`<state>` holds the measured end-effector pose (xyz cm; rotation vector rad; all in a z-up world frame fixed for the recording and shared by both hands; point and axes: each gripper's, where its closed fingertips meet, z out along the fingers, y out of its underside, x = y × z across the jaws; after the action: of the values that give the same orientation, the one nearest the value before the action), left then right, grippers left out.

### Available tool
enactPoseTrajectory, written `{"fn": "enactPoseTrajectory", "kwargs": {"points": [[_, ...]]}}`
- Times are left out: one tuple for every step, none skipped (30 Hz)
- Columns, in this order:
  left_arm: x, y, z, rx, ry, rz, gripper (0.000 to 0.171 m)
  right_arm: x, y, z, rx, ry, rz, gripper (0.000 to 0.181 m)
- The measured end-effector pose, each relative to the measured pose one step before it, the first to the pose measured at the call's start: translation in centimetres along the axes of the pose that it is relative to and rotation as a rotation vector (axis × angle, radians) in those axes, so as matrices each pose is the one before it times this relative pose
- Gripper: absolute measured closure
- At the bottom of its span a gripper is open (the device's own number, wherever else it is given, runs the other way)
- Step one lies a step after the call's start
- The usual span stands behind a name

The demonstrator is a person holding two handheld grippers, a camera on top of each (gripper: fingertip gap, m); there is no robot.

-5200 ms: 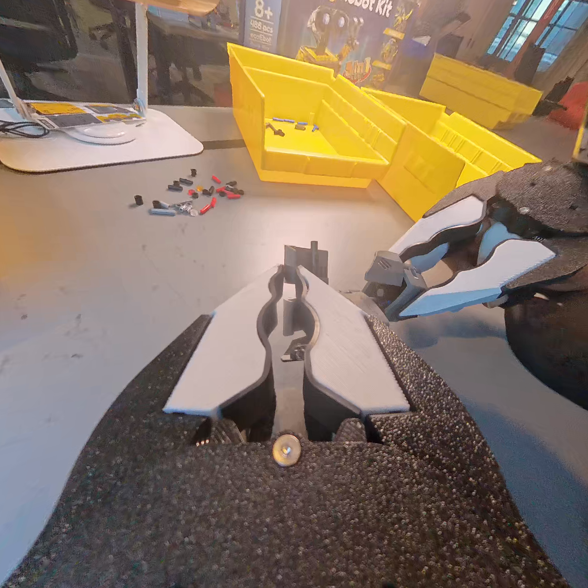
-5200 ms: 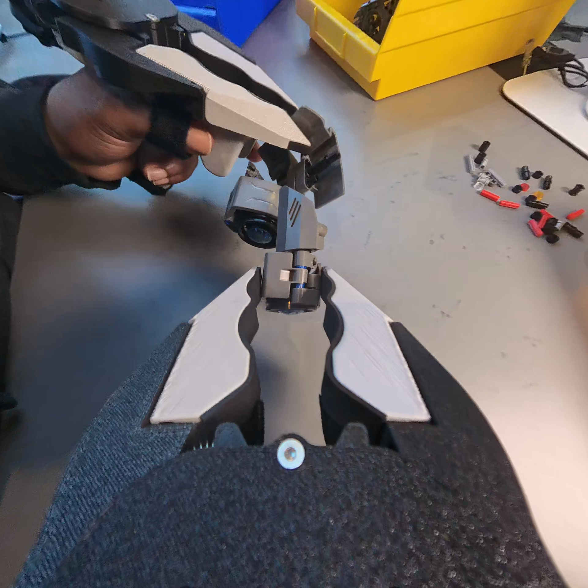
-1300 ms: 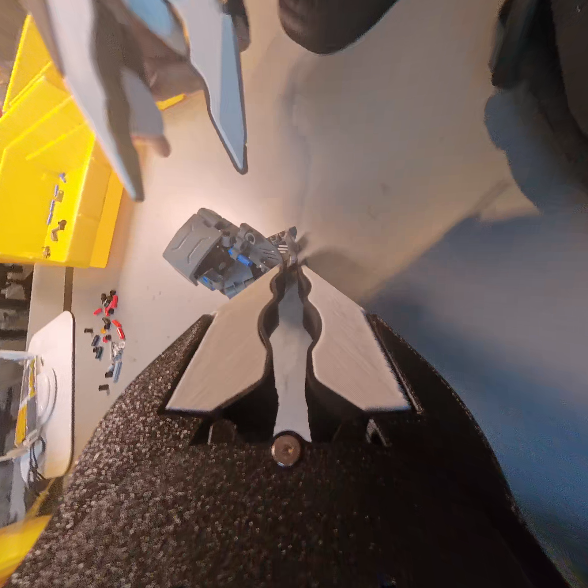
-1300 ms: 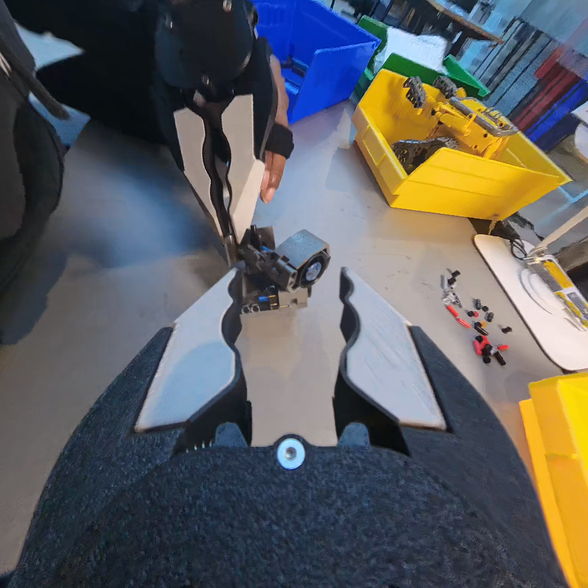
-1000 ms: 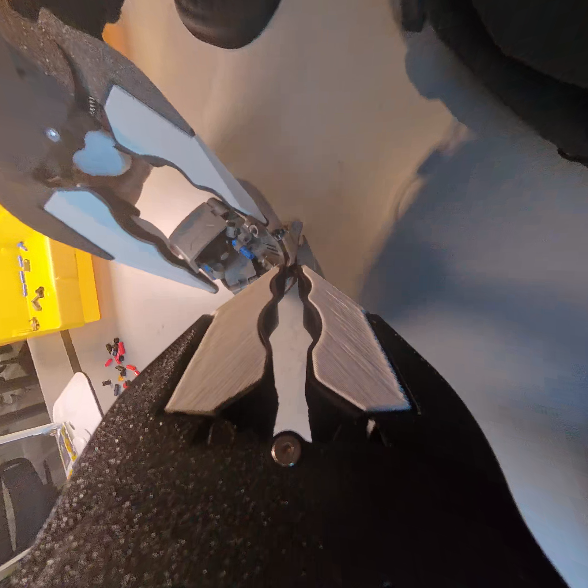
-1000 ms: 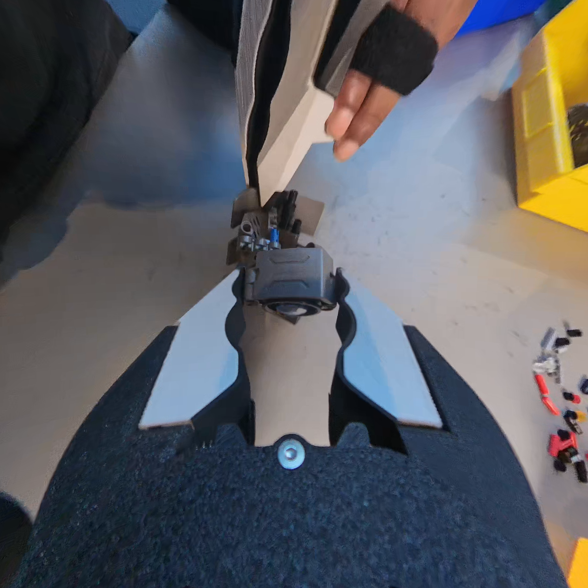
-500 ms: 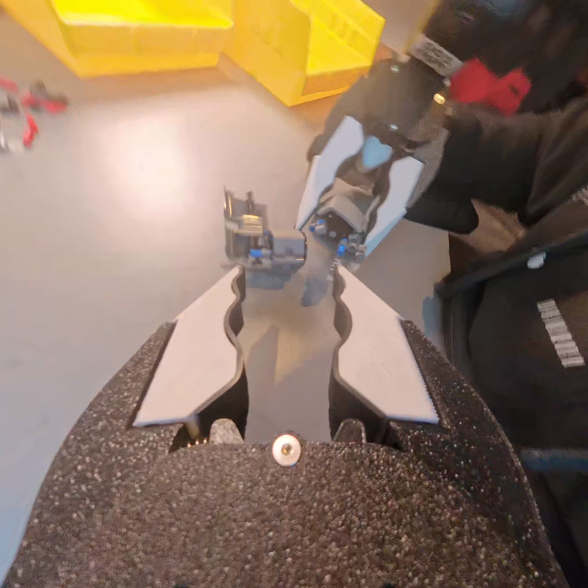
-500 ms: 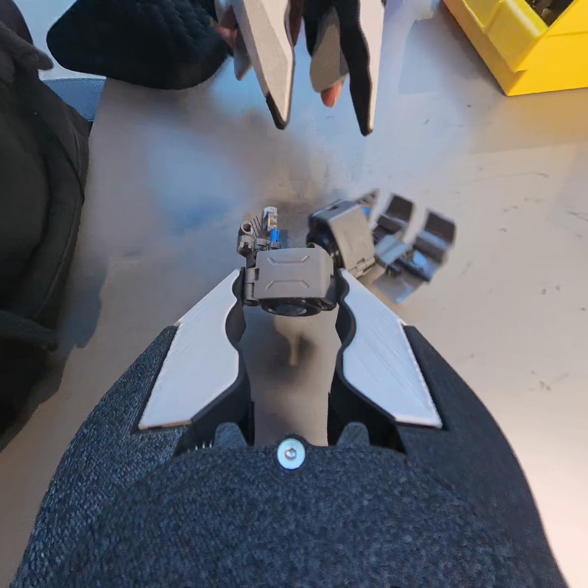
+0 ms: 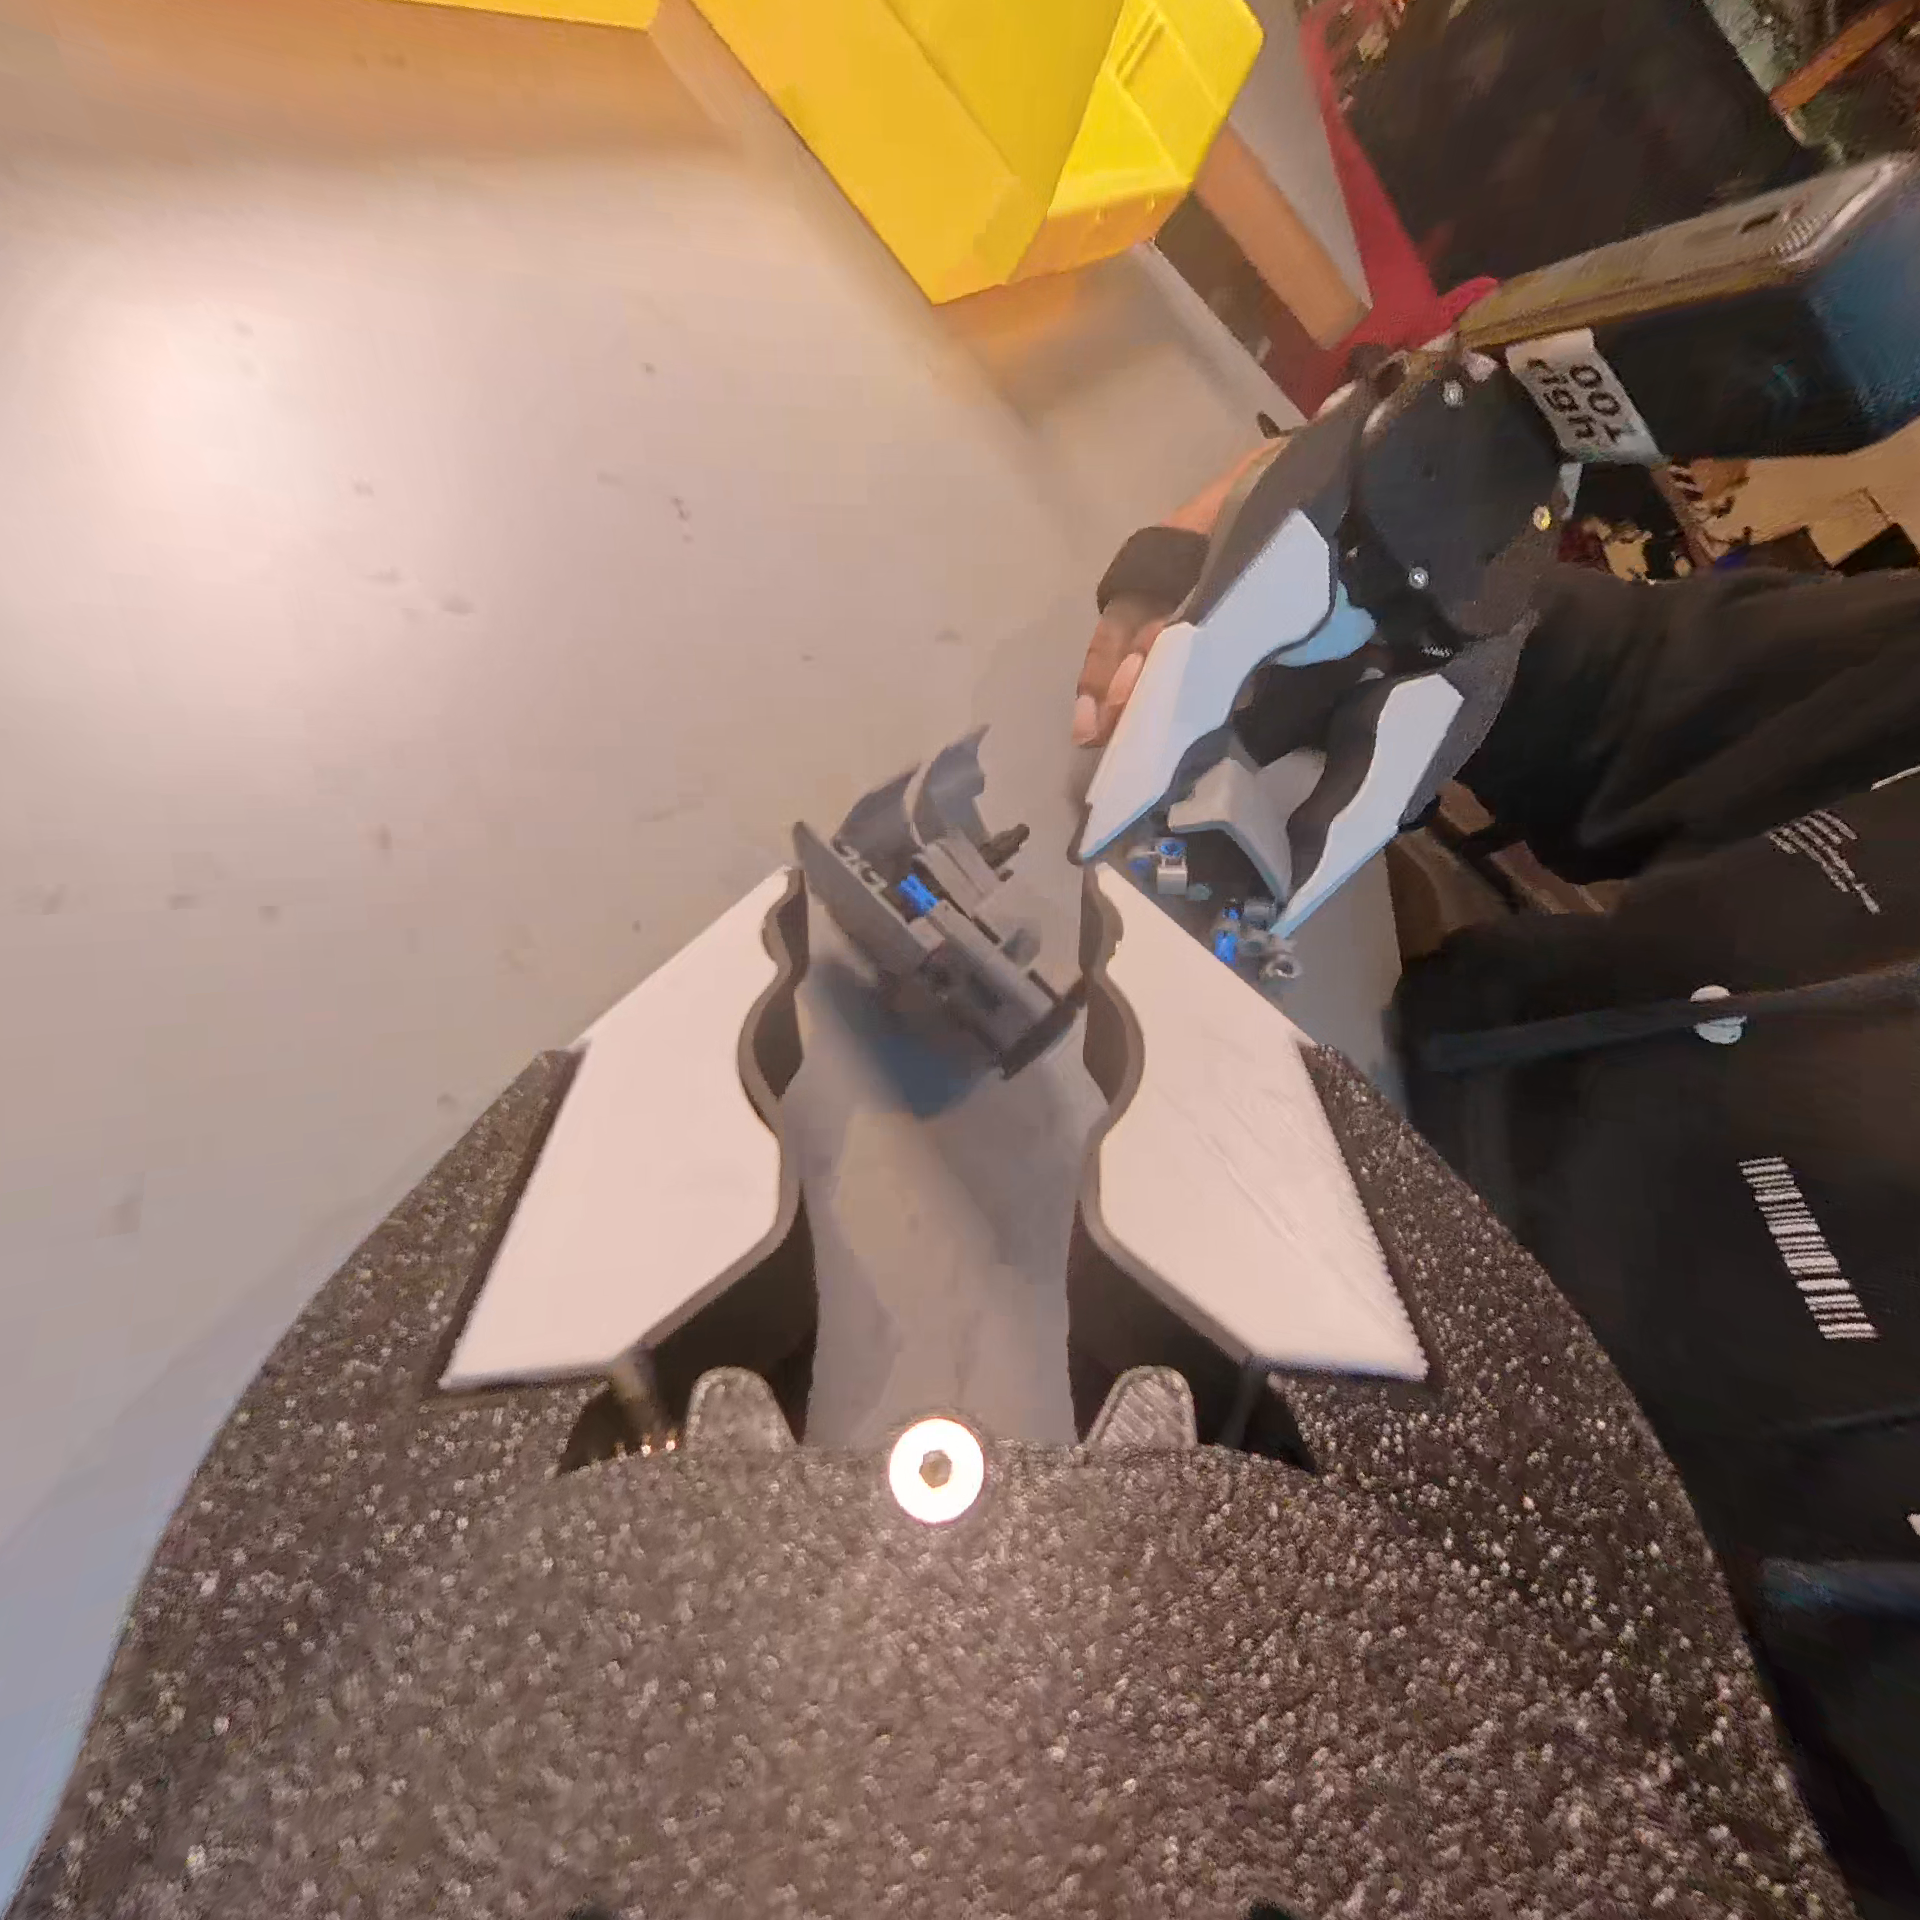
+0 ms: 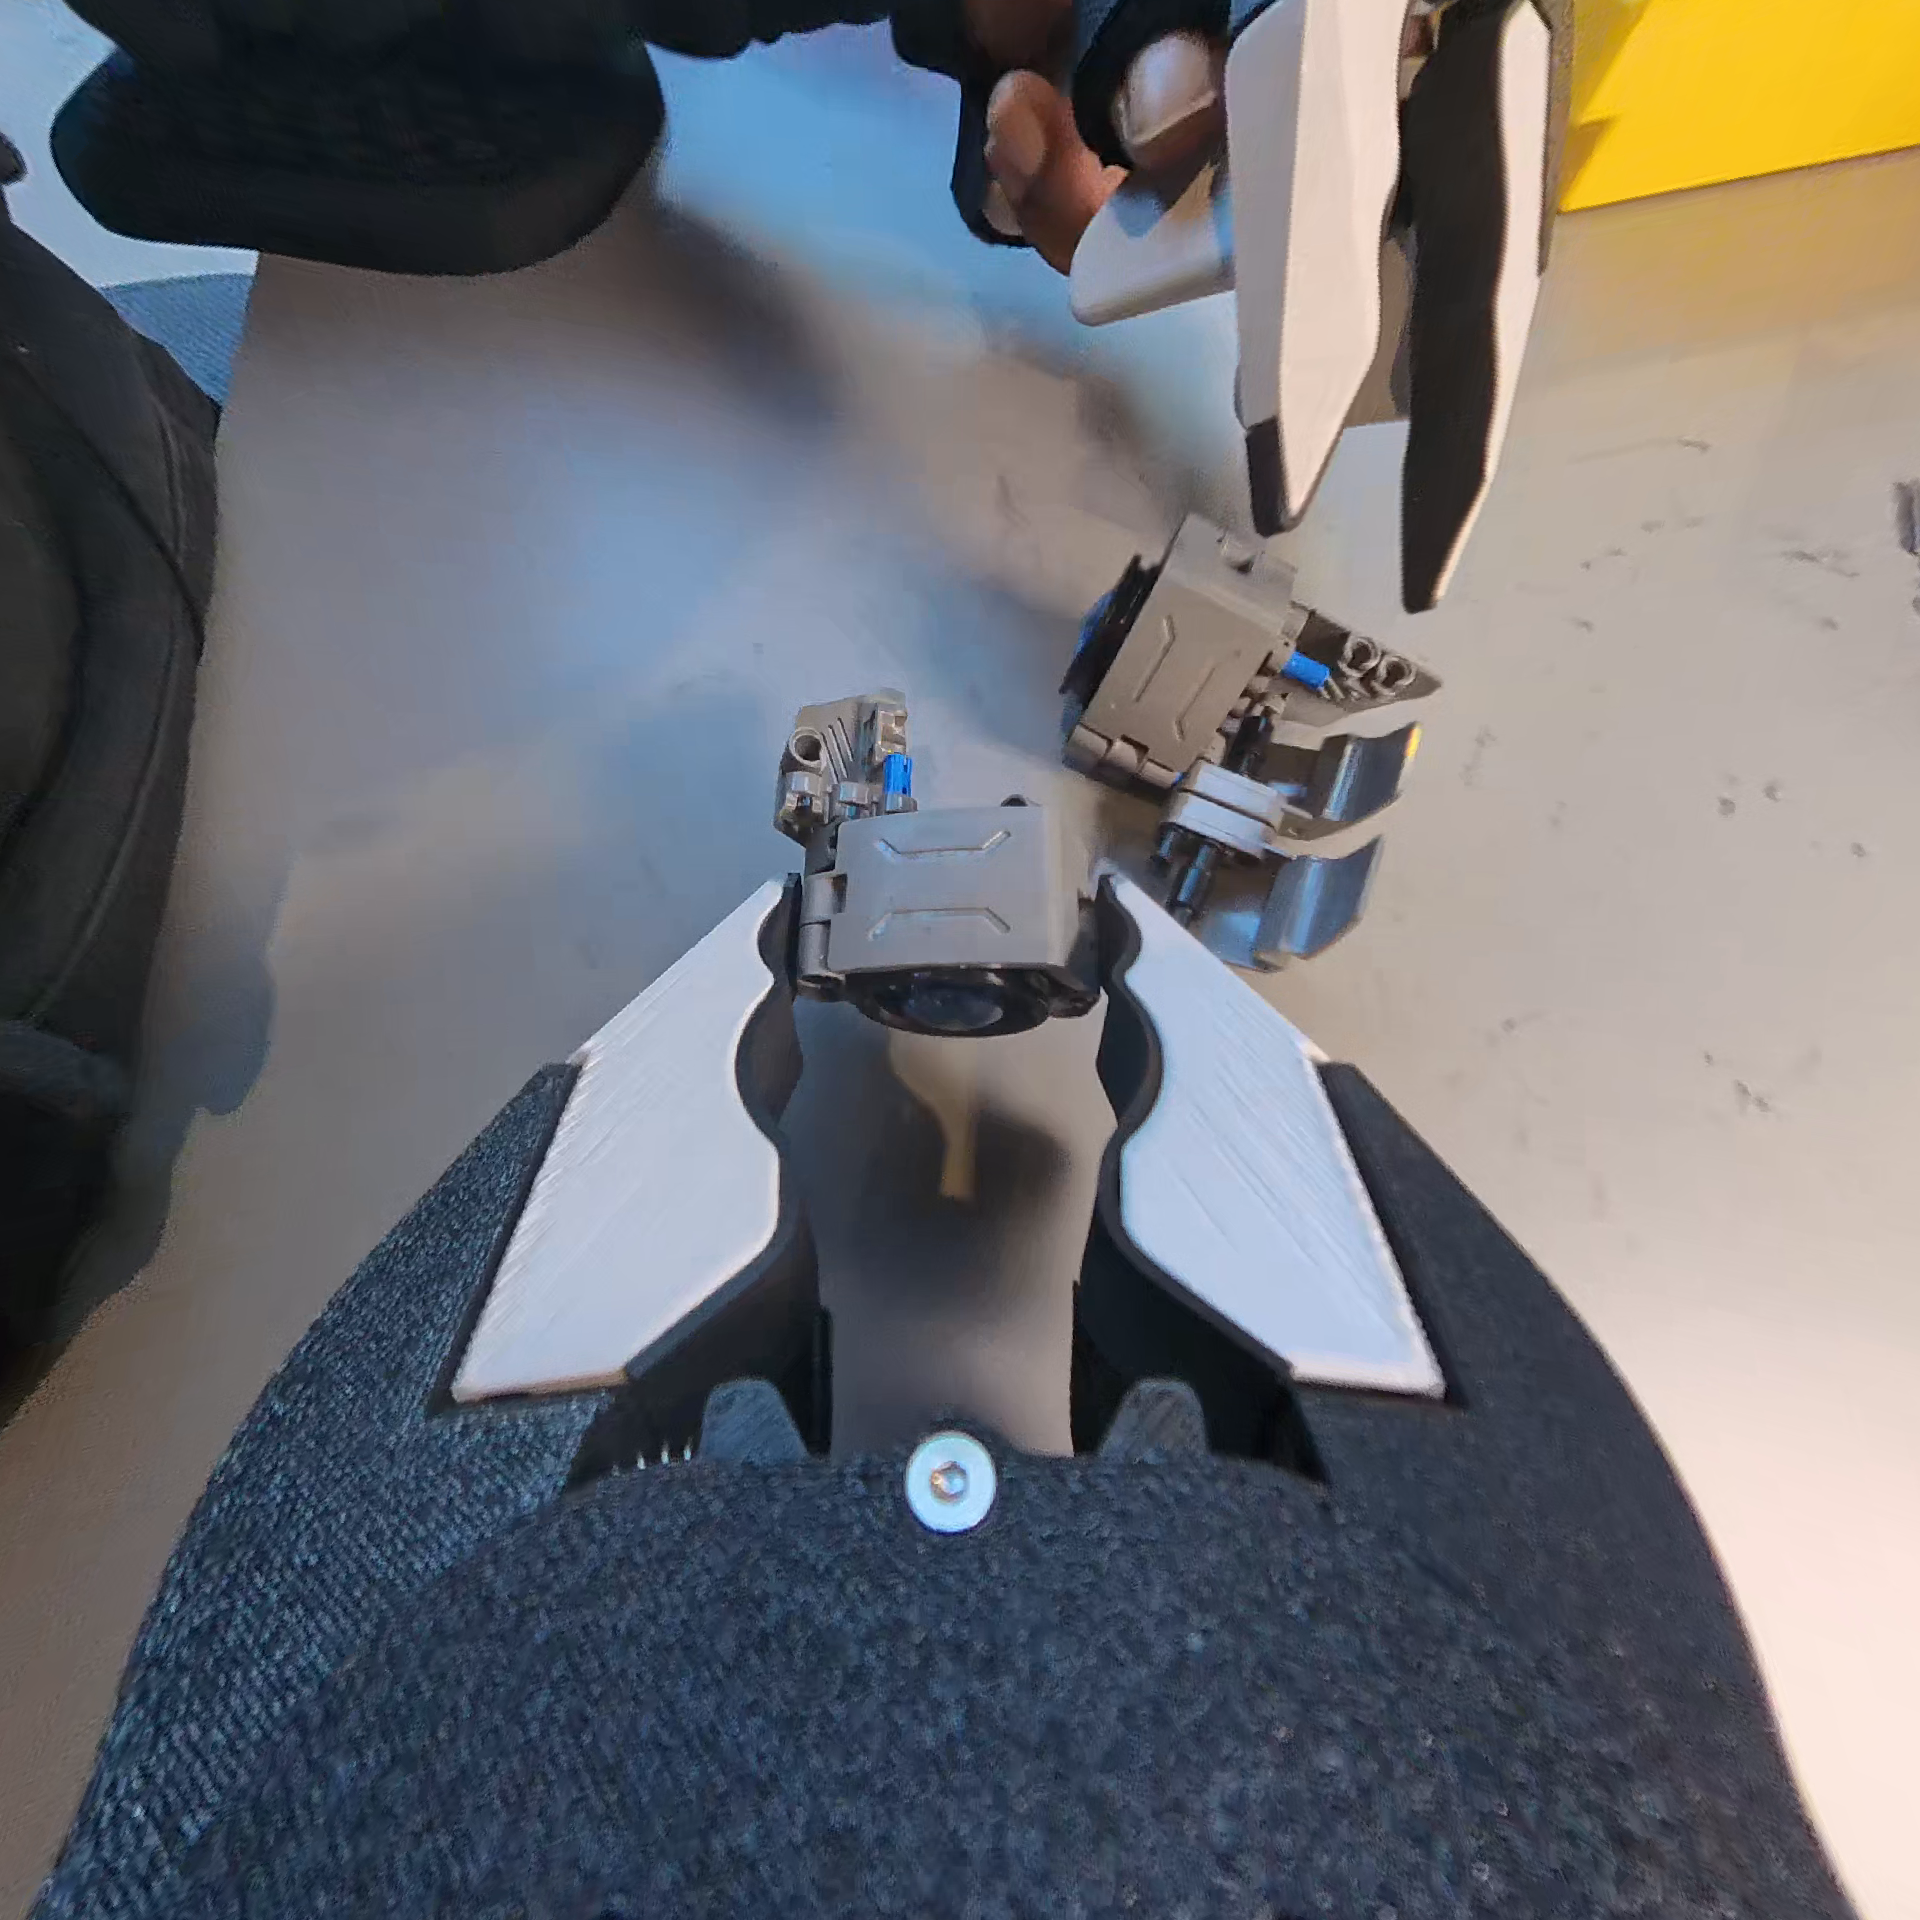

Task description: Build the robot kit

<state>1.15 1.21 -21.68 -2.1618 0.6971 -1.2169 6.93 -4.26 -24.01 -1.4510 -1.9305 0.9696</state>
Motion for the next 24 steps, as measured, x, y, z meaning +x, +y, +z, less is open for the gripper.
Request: {"fn": "enactPoseTrajectory", "kwargs": {"points": [[0.413,0.522,0.431,-0.04131,0.0111,0.0097,0.123,0.267,0.243,-0.178,-0.007,0.0045,0.0077,0.127],[0.197,0.863,0.413,-0.05064,-0.0193,0.0092,0.124,0.315,0.205,-0.197,-0.0037,0.0079,0.0074,0.127],[0.314,0.969,0.308,-0.04623,-0.0303,0.0064,0.123,0.211,0.211,-0.234,-0.0025,0.0021,0.0061,0.127],[0.851,1.043,0.18,-0.04176,-0.013,0.0062,0.123,0.073,0.173,-0.281,0.0003,-0.0044,0.0036,0.127],[1.05,1.06,0.006,-0.03785,-0.0065,0.0152,0.122,0.079,0.102,-0.315,0.0043,-0.002,0.0015,0.127],[0.861,0.86,-0.16,-0.0242,-0.0119,0.0145,0.121,0.016,0.12,-0.315,0.0033,-0.0073,0.0029,0.127],[0.868,0.586,-0.316,-0.00995,0.0047,0.0035,0.121,-0.148,0.137,-0.291,0.0014,-0.0198,0.004,0.127],[0.992,0.293,-0.458,0.0019,0.0336,-0.0105,0.123,-0.197,0.094,-0.249,0.0037,-0.0242,0.0012,0.127],[0.561,0.036,-0.51,0.01107,0.0274,-0.0176,0.125,0.003,0.004,-0.21,0.0059,-0.0114,0.0009,0.127],[-0.603,-0.208,-0.511,0.01811,-0.0246,-0.0213,0.125,0.129,-0.009,-0.161,0.0026,-0.0037,0.0037,0.127],[-1.518,-0.326,-0.383,0.0203,-0.0583,-0.03,0.126,0.069,-0.039,-0.099,0.0023,-0.0057,0.004,0.127],[-1.354,-0.422,-0.065,0.02092,-0.0263,-0.0525,0.126,-0.037,-0.149,-0.045,0.0094,-0.0087,0.0031,0.127],[-0.613,-0.504,0.152,0.01715,0.0292,-0.0682,0.125,-0.128,-0.165,-0.012,0.009,-0.0106,0.0035,0.127],[-0.391,-0.612,0.169,0.01577,0.0382,-0.0568,0.122,-0.121,-0.082,-0.017,0.004,-0.0062,0.0003,0.127],[-0.49,-0.715,0.105,0.01699,0.019,-0.0363,0.122,-0.018,-0.012,-0.026,0.0005,0.0037,-0.0035,0.127],[-0.386,-0.665,0.124,0.0097,0.0126,-0.0258,0.122,-0.001,0.068,-0.033,-0.0025,0.0055,-0.0023,0.127],[-0.27,-0.427,0.248,-0.00673,0.0068,-0.022,0.124,-0.032,0.058,-0.028,0.0005,0.0022,0.0004,0.127],[-0.209,0.043,0.441,-0.03407,-0.0068,-0.0083,0.126,-0.055,0.011,-0.01,0.0052,-0.0004,0.0035,0.127],[-0.108,0.382,0.574,-0.0505,-0.0206,0.0176,0.128,-0.057,0.031,0.011,0.0035,-0.0028,0.0051,0.127],[-0.201,0.186,0.445,-0.03432,-0.0415,0.0358,0.139,-0.038,0.079,0.048,-0.0004,-0.0021,0.0024,0.127],[-0.26,0.221,0.348,-0.03249,-0.0482,0.0364,0.155,0.005,0.08,0.057,-0.0024,-0.0002,-0.0013,0.127],[0.083,0.319,0.323,-0.03042,-0.0259,0.0341,0.169,-0.008,0.053,0.042,-0.0022,-0.0009,-0.0013,0.127],[0.402,0.164,0.207,-0.0097,-0.0081,0.0322,0.169,0.039,-0.025,0.02,0.0013,0.0025,-0.0015,0.127],[0.672,-0.059,0.04,0.01425,0.0027,0.0439,0.17,0.099,-0.139,-0.046,0.007,0.0081,-0.0032,0.127]]}}
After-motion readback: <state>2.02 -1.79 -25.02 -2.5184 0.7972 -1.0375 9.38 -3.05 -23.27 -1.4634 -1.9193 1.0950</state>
